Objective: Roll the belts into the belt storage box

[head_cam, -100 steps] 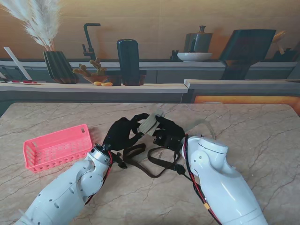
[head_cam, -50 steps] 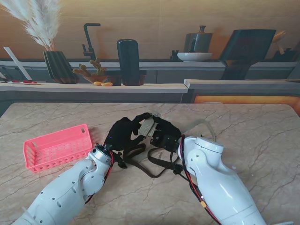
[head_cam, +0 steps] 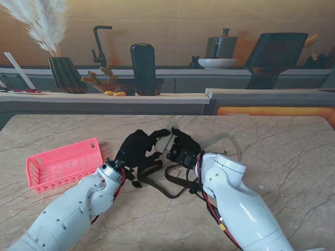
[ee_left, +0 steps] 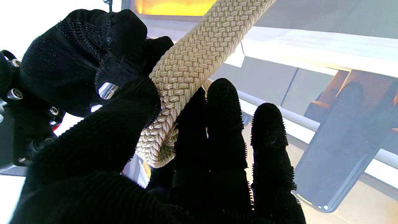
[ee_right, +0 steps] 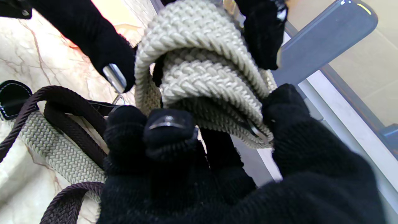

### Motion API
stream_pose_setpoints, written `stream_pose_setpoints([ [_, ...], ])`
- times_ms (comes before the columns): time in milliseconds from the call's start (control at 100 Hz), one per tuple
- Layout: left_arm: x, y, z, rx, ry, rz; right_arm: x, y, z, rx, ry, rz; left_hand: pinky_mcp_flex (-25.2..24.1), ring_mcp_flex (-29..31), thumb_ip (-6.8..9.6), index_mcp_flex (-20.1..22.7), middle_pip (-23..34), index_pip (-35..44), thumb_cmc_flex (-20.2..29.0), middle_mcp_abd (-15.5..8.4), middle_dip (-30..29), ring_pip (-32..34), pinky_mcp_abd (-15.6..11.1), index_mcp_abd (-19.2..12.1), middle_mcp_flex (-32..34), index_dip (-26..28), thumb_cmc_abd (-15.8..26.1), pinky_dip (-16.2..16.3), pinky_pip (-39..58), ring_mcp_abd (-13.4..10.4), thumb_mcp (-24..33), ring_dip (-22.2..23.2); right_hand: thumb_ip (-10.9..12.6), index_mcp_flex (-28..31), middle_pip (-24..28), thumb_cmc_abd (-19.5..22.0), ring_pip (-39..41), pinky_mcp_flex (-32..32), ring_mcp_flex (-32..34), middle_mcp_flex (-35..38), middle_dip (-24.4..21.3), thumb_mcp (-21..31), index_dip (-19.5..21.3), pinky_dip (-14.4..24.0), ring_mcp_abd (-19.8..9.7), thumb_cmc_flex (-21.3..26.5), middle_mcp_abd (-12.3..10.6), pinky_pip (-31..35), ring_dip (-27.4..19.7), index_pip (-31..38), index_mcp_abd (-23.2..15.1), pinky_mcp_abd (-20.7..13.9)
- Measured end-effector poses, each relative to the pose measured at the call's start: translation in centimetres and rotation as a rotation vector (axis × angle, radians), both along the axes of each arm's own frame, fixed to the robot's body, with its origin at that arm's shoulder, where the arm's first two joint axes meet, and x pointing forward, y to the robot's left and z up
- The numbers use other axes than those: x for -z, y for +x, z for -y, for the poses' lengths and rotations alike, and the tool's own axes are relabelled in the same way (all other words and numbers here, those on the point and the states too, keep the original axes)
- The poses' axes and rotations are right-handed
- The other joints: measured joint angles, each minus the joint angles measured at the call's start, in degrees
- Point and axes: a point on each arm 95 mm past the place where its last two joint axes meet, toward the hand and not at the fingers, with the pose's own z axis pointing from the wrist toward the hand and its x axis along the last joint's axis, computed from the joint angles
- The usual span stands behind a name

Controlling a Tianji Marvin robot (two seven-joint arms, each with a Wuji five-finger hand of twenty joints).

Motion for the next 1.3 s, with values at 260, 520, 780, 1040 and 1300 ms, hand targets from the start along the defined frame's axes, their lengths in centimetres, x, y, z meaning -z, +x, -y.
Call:
stream_pose_setpoints([
  [260, -0.1, -0.1, 0.1, 0.006, 0.039, 0.058, 0.1, -0.1, 0.0, -0.007, -0.024, 0.001, 0.0, 0.1, -0.01, 1.4, 5.2, 0.4, -2.2, -0.3, -0.3, 1.3, 0.4, 0.9, 0.6, 1.8, 0.0, 0.0, 0.0, 0.0, 0.0, 0.7, 0.1, 0.0, 1.8, 0.2, 1.8, 0.7, 1.2, 0.6, 0.8, -1.9, -0.1, 0.0, -0.4, 0.7, 0.1, 1.6, 0.0, 1.0, 0.0, 0.0],
  [520, 0.1, 0.0, 0.1, 0.006, 0.037, 0.045, 0.7, 0.1, -0.5, -0.062, -0.039, -0.014, 0.0, 0.1, -0.02, 2.4, 11.8, 1.2, -3.0, -0.2, -0.5, 4.0, 0.8, 0.8, 0.9, 2.8, 0.0, 0.0, 0.7, 0.1, 0.0, 1.6, 0.1, 0.1, 6.7, 1.5, 6.3, 2.1, 2.3, 1.0, 5.0, -3.1, -0.1, 0.0, -3.7, 0.6, 0.1, 3.5, 0.0, 1.4, 0.0, -0.1],
  [780, 0.4, -0.1, 0.0, -0.015, 0.041, 0.051, 1.0, 0.5, -1.1, -0.159, -0.159, 0.036, -0.5, 0.7, -0.33, 3.2, 18.4, 2.8, -5.7, -0.2, -0.2, 7.7, 2.4, -1.3, 1.0, 2.8, -1.3, 0.7, 2.8, 0.6, -0.1, 2.3, 0.1, 0.5, 9.3, 2.1, 8.0, -2.3, -1.3, -7.3, 8.3, -3.0, -2.4, -0.4, -7.0, -2.7, -1.4, 3.5, -0.1, 1.5, -3.6, -3.1],
  [1040, 0.4, -0.2, 0.0, -0.020, 0.051, 0.074, 1.6, 0.5, -1.0, -0.228, -0.230, 0.070, -1.6, 0.7, -0.37, 8.5, 19.8, 4.8, -6.6, 0.0, -0.1, 10.0, 3.8, -2.4, 1.2, 4.7, -1.3, 3.0, 6.2, 1.7, -0.5, 2.3, -0.2, 0.9, 9.0, 4.5, 5.0, -11.5, -11.8, -17.6, 9.7, -1.9, -3.1, -0.5, -5.4, -6.1, -1.3, 1.6, 0.8, 1.5, -5.7, -3.3],
  [1300, 0.1, -0.1, 0.1, -0.027, 0.059, 0.096, 1.8, 0.1, -0.8, -0.231, -0.168, 0.012, -2.9, 0.7, -0.37, 12.9, 20.0, 9.9, -6.1, 0.6, 2.2, 11.2, 5.2, -4.6, 1.1, 1.7, -1.9, 4.7, 7.3, 3.1, -5.9, 2.2, -0.2, 0.9, 8.8, 4.7, 5.0, -11.5, -11.8, -17.8, 10.1, -1.9, -3.2, -0.5, -4.8, -6.1, -1.1, 1.5, 1.3, 1.5, -5.7, -3.3],
])
